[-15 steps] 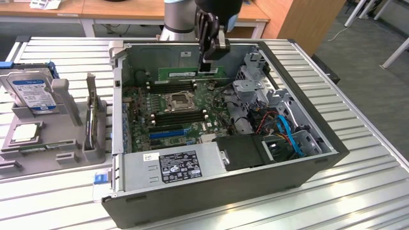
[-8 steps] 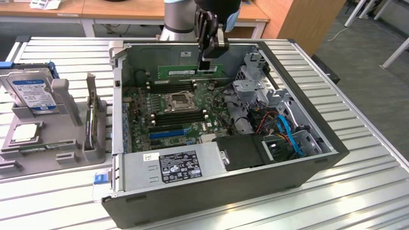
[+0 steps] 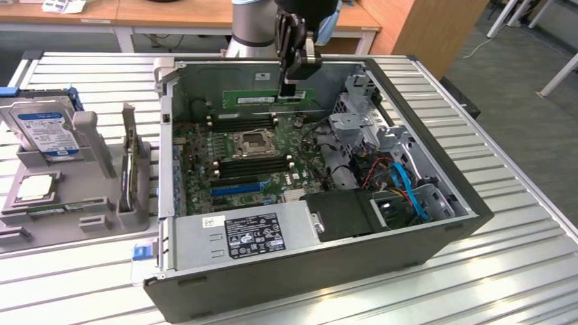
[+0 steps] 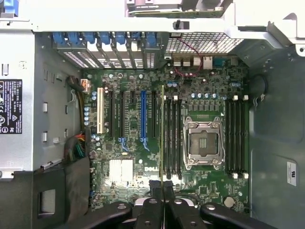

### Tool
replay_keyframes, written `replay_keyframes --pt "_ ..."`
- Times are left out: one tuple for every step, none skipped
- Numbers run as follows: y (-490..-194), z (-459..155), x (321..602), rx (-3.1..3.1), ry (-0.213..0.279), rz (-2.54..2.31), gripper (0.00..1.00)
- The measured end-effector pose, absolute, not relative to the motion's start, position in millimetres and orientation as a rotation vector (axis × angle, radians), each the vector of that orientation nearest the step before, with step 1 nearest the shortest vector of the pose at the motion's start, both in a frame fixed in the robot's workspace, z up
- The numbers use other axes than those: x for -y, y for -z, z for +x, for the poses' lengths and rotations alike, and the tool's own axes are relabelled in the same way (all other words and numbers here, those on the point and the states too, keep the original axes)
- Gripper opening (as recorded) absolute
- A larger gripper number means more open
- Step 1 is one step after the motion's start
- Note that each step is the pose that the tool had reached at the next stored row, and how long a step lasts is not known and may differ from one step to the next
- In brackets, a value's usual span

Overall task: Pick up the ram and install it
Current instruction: 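Insert the ram into the slot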

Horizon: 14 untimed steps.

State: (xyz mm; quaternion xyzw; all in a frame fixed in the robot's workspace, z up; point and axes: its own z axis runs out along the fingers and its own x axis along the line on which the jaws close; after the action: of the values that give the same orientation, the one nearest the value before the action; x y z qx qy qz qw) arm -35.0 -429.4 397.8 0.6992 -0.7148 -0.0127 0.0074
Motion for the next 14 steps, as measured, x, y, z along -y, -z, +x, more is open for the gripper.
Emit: replay_keyframes --pt "-397.7 -35.0 428.7 2.235 0.040 2.186 0.12" --pt "-397.7 -35.0 428.0 2.235 0.040 2.186 0.12" --pt "-397.7 -35.0 427.3 2.236 0.040 2.186 0.12" --pt "-397.6 -35.0 426.7 2.236 0.040 2.186 0.12" --pt "-397.6 -35.0 426.1 2.236 0.040 2.186 0.12" --pt "-397.7 -34.9 426.0 2.236 0.040 2.186 0.12" --pt "-397.7 -34.9 426.0 2.236 0.040 2.186 0.12" --pt "-397.7 -35.0 426.0 2.236 0.040 2.186 0.12" --pt "-397.6 -35.0 425.9 2.236 0.040 2.186 0.12" --pt "-397.6 -35.0 425.9 2.236 0.040 2.186 0.12" --pt "-397.6 -35.0 425.9 2.236 0.040 2.186 0.12" --pt "-397.6 -35.0 425.9 2.236 0.040 2.186 0.12" --pt "-397.5 -35.0 425.9 2.236 0.040 2.186 0.12" --pt "-397.2 -35.0 425.8 2.236 0.040 2.186 0.12"
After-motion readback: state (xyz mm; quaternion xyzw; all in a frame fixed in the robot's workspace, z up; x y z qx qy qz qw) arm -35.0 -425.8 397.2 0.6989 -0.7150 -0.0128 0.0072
